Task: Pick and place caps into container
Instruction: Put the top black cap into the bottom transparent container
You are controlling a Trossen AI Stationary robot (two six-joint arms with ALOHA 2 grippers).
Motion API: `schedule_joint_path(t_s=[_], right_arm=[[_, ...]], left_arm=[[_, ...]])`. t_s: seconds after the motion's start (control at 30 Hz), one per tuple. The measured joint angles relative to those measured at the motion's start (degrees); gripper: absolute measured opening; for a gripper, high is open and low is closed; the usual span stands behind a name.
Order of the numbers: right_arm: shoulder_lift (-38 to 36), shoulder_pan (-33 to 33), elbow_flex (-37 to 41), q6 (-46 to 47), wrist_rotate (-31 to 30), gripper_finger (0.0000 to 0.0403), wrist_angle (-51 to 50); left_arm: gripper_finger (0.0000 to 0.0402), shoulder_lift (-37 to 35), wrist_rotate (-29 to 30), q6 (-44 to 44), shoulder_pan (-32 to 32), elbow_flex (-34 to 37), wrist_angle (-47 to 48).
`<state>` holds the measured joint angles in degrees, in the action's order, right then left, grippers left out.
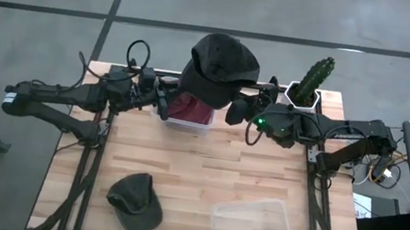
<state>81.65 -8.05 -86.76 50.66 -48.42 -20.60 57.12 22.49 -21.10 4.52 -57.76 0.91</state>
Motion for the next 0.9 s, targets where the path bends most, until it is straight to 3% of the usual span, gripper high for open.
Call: schedule_joint_path(t_s=[0.13,0.47,0.63,0.9], right_arm=[[0.0,0.3,0.4,0.4,0.7,0.0012,0.0],[-0.2,0.5,0.7,0.5,1.7,0.0024,-2.3],[-1.2,0.5,0.8,0.4,4.0,0.007,-8.7],[-1.8,0.5,0.8,-1.8,9.9,0.0166,-10.8]], left_arm=[[0.0013,0.0,-0.7,-1.0,0.1,0.0,0.1],[0.0007,-0.9,-6.0,-7.3,0.3,0.0,0.2],[0.0007,-2.7,-9.0,-10.4,0.3,-0.2,2.3],[0.0007,-5.8,-8.6,-10.6,0.3,-1.1,6.3]])
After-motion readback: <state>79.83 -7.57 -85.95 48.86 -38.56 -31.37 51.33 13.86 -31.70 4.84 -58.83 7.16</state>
